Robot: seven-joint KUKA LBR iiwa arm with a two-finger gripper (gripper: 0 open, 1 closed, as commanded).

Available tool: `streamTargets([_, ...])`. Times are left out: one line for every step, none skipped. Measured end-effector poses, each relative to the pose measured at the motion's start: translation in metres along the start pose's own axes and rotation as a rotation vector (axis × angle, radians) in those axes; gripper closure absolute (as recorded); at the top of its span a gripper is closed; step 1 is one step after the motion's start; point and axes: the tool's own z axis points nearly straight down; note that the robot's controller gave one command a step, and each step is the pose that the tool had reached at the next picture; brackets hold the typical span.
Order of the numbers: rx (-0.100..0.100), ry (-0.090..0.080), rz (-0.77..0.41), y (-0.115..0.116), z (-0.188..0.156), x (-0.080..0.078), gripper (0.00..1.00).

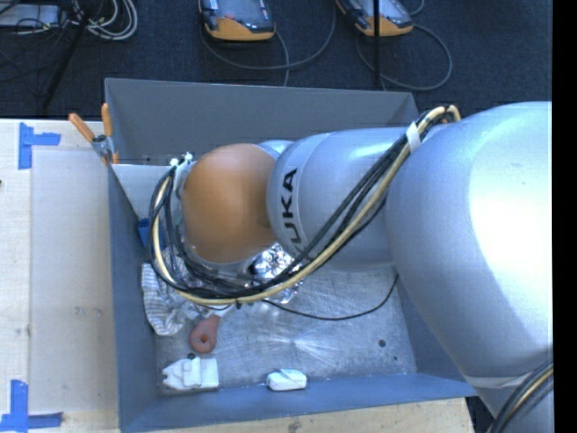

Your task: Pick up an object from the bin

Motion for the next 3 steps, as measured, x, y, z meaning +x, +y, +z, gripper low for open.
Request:
streamTargets([-0.001,0.008,0.006,0.002,-0.039,0.000,1.00])
streamTargets([0.001,-0.001,0.001,-0.009,-0.091,0.002,1.00])
streamTargets([0.002,-0.003,-0.001,-0.008,-0.097,0.000,1.00])
